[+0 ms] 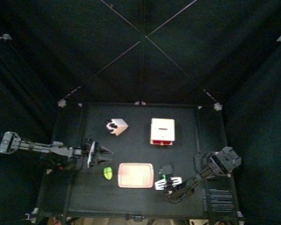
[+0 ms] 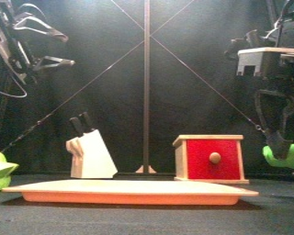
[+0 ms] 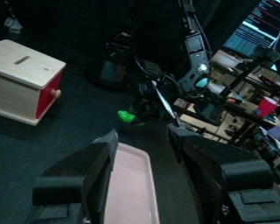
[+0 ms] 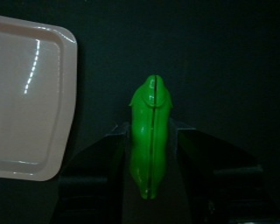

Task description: Put pea to right of plate

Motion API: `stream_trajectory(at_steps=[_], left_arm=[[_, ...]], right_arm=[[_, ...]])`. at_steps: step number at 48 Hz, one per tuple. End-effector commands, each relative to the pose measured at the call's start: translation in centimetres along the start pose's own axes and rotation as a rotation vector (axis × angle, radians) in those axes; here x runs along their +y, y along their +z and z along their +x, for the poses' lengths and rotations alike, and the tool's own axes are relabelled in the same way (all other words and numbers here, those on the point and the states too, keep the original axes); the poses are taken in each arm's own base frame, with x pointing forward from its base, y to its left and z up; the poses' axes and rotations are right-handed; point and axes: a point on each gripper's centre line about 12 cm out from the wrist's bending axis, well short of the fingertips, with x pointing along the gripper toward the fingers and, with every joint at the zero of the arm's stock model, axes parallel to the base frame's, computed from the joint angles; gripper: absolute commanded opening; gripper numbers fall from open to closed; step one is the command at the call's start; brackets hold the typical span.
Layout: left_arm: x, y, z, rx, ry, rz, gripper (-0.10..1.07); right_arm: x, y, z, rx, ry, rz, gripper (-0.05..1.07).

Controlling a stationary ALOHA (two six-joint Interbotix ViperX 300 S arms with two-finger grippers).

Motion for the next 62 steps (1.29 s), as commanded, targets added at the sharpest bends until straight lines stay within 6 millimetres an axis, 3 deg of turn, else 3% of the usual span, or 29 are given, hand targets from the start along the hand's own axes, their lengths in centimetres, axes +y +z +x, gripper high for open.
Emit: stream_trajectory(at_steps=[1,15,24,32,49,62], left_arm=[[-0.1,0.4,0.2,-0.015,-0.005,0.006,0.86],[0.0,0.2,0.0,-0.009,0.001,0.002,0.86],[0.1,0.1,0.0,-0.007,0.004,-0.001,0.86],[0.1,0.0,0.0,-0.004,0.005,-0.003,0.86],[0.2,-0.1,-0.1,-0.002,0.008,-0.004,0.86],[0.2,-0.1,-0.1,-0.003,0.010,-0.004,0.86]], right_arm=[[-0.2,0.8,-0.9,0.018,0.028,0.028,0.72],[-1.3,1.0,1.4,0.053,-0.033,0.053,0.76],[-1.4,0.9,1.5,0.062,-0.040,0.054,0.87],[-1.1,1.0,1.2,0.064,-0.026,0.050,0.90],[-0.4,1.9,-1.8,0.059,0.091,0.037,0.90],[-1.2,1.9,-4.0,0.067,0.159,0.013,0.90]])
